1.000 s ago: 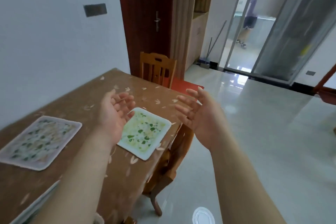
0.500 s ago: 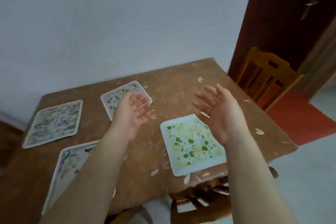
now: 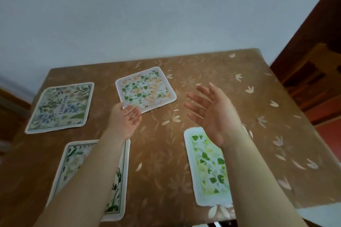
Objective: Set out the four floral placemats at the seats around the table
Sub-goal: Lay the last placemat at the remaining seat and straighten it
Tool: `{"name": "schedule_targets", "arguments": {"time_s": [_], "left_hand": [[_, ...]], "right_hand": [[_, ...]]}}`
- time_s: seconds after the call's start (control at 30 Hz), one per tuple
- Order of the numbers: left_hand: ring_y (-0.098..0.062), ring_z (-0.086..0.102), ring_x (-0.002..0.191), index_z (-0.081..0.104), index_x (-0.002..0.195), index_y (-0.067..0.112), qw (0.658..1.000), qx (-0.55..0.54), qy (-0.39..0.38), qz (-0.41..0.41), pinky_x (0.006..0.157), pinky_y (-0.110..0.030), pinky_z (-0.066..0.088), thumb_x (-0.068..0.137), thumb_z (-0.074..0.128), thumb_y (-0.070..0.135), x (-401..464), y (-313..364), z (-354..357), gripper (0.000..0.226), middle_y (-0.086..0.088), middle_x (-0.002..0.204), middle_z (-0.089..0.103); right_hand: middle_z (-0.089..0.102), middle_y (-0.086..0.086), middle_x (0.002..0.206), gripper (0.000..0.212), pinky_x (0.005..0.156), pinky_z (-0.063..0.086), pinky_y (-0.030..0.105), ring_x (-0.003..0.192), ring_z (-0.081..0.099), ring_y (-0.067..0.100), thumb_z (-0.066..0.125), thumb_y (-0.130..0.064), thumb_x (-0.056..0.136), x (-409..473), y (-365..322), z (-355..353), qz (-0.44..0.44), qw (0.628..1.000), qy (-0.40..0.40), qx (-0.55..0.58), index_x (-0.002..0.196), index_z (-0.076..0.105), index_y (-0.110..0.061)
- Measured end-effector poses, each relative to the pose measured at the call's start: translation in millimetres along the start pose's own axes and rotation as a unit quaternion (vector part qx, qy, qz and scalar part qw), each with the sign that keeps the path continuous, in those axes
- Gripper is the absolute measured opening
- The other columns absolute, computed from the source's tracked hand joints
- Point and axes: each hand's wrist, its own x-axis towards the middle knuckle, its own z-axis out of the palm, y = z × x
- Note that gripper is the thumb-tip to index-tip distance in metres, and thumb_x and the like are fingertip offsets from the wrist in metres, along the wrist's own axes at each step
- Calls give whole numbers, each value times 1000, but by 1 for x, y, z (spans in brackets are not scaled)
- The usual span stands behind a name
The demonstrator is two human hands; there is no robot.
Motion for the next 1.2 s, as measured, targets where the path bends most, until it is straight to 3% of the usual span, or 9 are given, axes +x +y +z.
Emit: {"name": "schedule_targets", "arguments": {"time_s": [0.17,0.27,0.43,0.5,0.63,0.87,0.97,1.07,1.2], "left_hand": [[-21,64,86,61,102,7,998,11,53,-41,76,-33,51,100,41,37,103,21,-10,36,-10,107,64],[-17,59,83,59,121,6,993,39,105,-40,95,-34,45,101,37,37,147,27,-25,43,-9,117,58],[-24,53,129,43,150,11,981,81,166,-65,110,-40,37,104,35,35,185,23,-50,53,-7,139,58],[-22,59,119,47,147,11,980,89,166,-65,105,-38,43,104,40,31,191,20,-53,48,-7,133,63],[-12,65,84,65,125,7,975,138,170,-40,71,-27,54,95,65,12,203,17,-52,31,-8,110,72],[-14,67,87,66,106,4,979,136,121,-94,62,-28,57,88,75,7,191,13,-37,20,-7,97,70],[-18,69,91,67,99,0,986,75,94,-119,65,-30,60,88,73,1,166,-11,-15,12,-11,96,71],[-21,70,87,69,92,-2,987,20,76,-139,54,-30,62,87,72,-3,135,-51,23,6,-12,90,73],[-20,69,83,71,103,0,986,-9,62,-154,52,-27,61,90,69,-1,94,-117,80,13,-9,92,73]], "right_hand": [[77,13,122,40,81,54,39,96,73,26,54,-48,102,62,25,25,43,999,23,-19,122,69,-17],[75,17,126,41,85,52,41,97,72,27,53,-47,102,89,43,37,74,996,25,-38,122,70,-16],[72,16,132,44,82,53,40,95,73,25,51,-48,103,120,58,50,104,993,21,-57,125,70,-15],[72,16,132,44,84,53,40,96,73,25,51,-48,102,127,60,49,106,993,22,-54,125,71,-15],[73,15,131,45,86,52,41,99,73,26,50,-48,103,128,60,42,105,993,34,-49,125,71,-14],[73,15,132,50,90,50,42,102,72,28,49,-48,104,98,46,12,103,993,52,-28,132,68,-11],[74,14,131,51,95,50,43,104,73,27,49,-49,104,79,39,-5,99,994,45,-13,132,68,-12],[75,14,130,47,90,54,42,101,74,26,50,-48,104,55,30,-34,86,996,38,9,126,71,-13],[74,15,130,42,93,54,44,103,74,28,52,-49,102,18,9,-97,65,996,43,33,118,71,-16]]}}
